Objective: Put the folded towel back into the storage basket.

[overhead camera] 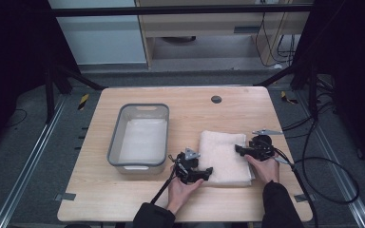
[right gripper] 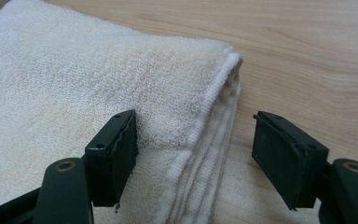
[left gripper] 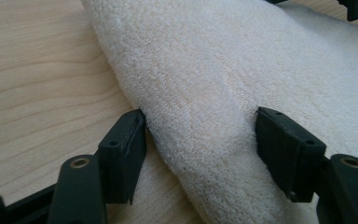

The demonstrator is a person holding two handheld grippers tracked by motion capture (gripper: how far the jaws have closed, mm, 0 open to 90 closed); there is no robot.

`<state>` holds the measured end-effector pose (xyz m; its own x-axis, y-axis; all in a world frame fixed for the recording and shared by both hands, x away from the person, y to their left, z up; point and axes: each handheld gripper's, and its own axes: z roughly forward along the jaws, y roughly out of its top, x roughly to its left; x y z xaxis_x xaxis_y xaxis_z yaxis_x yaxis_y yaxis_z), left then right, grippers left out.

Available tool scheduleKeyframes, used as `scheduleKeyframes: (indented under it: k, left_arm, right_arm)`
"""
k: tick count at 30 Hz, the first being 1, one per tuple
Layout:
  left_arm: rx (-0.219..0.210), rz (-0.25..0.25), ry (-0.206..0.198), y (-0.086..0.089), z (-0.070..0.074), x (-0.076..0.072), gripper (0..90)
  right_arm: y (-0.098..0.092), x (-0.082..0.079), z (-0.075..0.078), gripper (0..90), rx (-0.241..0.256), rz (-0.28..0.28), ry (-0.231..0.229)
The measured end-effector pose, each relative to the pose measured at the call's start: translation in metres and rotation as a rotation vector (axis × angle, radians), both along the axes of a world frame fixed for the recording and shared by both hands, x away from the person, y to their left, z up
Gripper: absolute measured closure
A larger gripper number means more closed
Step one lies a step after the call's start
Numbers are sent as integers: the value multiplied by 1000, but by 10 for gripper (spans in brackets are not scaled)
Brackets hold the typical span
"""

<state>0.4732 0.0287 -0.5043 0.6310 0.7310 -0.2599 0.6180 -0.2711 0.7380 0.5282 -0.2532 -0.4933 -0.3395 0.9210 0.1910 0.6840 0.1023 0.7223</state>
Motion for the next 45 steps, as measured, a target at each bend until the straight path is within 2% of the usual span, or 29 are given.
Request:
scheduleKeyframes:
  k: [3, 6, 7, 9, 13, 18, 19, 23, 27, 31, 33, 43, 45]
  left_arm:
    - [1, -4, -3, -1, 0, 0, 351]
    - [-6, -10, 2, -1, 0, 0, 378]
    - [-10, -14, 9, -1, 0, 0, 392]
    - [-16, -16, 14, -1, 0, 0, 402]
    - [-29, -19, 23, -1, -1, 0, 451]
    - [-40, -24, 26, -1, 0, 0, 530]
    - [-43, -22, 14, -2, 0, -1, 581]
    - [-48, -7, -1, -4, 2, -3, 640]
    - [-64, -7, 8, -2, 4, -3, 679]
    - [-87, -17, 13, 0, 6, -2, 691]
    - [-94, -22, 5, 1, 7, -3, 692]
    - [-137, -45, -24, 8, 21, -9, 695]
    - [-147, -48, -33, 9, 25, -10, 695]
  right_arm:
    - [-1, 2, -2, 316, 23, -3, 19]
    - [-1, 3, -2, 366, 43, 3, 42]
    - [-1, 3, -3, 408, 62, 11, 53]
    - [-1, 3, -3, 418, 71, 11, 58]
    - [-4, 5, -5, 455, 121, 13, 83]
    - [-3, 6, -5, 564, 155, 25, 105]
    - [-3, 6, -5, 603, 166, 30, 108]
    - [-3, 5, -4, 655, 176, 32, 112]
    - [-4, 5, -1, 692, 192, 23, 119]
    - [-5, 2, 5, 708, 184, 27, 95]
    - [-6, 1, 7, 708, 188, 27, 90]
    - [-9, -14, 32, 711, 194, 49, 9]
    - [-10, -18, 38, 711, 209, 55, -9]
